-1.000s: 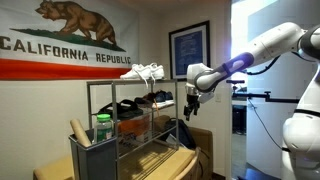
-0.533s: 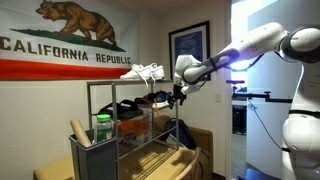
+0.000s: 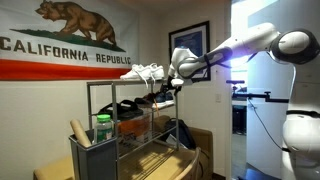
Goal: Remove the left sneaker from the second shelf and place it on the third shelf
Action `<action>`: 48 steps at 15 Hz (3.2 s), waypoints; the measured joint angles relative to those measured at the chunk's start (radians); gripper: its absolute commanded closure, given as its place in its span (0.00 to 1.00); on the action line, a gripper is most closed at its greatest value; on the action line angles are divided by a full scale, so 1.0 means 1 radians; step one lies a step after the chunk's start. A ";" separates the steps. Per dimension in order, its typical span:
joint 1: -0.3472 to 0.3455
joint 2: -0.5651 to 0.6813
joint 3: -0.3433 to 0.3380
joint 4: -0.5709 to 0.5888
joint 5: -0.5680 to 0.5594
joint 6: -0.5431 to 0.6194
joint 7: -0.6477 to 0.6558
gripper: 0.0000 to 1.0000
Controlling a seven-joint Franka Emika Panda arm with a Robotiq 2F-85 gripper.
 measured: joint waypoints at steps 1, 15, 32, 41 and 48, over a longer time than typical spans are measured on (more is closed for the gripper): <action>0.000 0.011 -0.001 0.008 -0.023 0.021 0.044 0.00; 0.003 0.110 -0.023 0.059 -0.487 0.155 0.654 0.00; 0.047 0.139 -0.037 0.094 -0.403 0.102 0.586 0.93; 0.080 0.141 -0.033 0.155 -0.292 -0.106 0.358 0.91; 0.119 0.093 -0.023 0.181 -0.282 -0.288 0.259 0.91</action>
